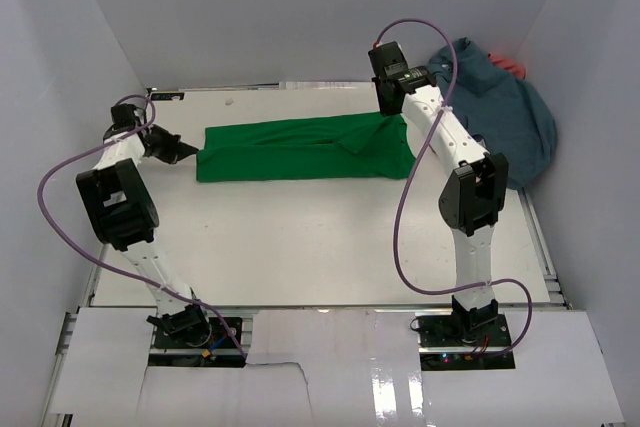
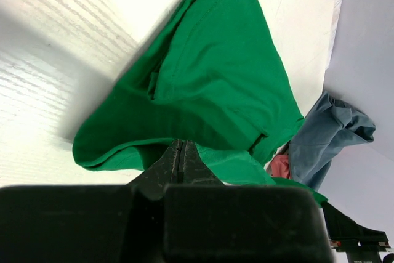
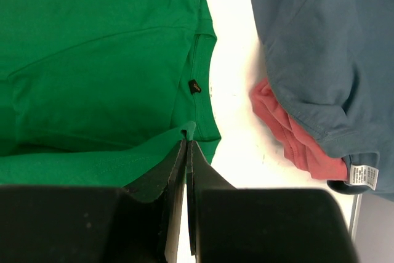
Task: Fold and stack the t-shirts
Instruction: Fold the other side of the tshirt into a rectangle
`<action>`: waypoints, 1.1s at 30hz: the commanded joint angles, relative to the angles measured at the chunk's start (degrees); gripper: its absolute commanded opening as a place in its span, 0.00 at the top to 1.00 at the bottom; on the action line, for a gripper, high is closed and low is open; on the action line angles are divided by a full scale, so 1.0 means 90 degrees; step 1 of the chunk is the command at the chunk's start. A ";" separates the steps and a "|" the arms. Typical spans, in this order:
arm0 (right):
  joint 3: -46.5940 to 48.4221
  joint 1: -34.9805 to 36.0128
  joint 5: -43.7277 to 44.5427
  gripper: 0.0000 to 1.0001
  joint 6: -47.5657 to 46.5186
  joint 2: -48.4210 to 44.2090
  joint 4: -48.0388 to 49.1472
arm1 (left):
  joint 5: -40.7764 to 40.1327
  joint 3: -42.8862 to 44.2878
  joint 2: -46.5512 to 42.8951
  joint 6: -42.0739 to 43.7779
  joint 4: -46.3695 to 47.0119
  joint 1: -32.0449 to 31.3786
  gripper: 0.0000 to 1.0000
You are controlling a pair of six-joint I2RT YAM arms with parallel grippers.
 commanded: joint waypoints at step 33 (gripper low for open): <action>-0.0168 -0.0126 0.0212 0.92 -0.0228 0.0666 0.1434 | -0.0178 0.1122 0.0807 -0.0064 -0.0190 -0.0255 1.00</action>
